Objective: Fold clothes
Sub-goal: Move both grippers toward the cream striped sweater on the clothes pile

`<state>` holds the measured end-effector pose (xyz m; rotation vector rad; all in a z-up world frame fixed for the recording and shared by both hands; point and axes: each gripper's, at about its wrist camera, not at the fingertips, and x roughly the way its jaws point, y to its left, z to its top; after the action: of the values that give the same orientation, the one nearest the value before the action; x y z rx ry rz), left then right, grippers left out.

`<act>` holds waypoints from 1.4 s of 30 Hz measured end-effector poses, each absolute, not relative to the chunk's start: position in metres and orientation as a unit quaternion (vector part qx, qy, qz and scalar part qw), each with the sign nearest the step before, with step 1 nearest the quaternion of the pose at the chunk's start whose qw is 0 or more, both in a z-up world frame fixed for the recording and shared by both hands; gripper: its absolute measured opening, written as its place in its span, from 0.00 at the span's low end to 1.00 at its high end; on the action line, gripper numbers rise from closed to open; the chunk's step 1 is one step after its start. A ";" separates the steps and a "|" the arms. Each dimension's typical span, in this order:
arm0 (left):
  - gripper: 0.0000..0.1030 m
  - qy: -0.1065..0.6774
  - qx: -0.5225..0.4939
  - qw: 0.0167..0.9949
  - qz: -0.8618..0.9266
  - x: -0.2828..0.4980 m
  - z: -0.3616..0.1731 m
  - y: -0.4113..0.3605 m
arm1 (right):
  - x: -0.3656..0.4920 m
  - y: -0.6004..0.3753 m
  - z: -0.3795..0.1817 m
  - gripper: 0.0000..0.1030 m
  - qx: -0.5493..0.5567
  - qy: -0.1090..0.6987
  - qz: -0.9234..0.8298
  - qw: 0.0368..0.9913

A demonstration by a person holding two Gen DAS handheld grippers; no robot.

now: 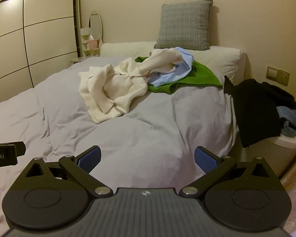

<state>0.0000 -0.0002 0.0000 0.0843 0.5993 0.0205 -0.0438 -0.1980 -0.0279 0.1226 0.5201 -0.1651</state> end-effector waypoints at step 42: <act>1.00 0.343 0.066 0.937 -0.023 0.126 -0.040 -0.012 | 0.080 -0.211 -0.049 1.00 0.072 0.283 -0.083 0.953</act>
<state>0.1260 -0.0117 -0.0400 0.1351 0.7010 -0.0472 0.0796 -0.2115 -0.0493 0.1468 0.5760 -0.1688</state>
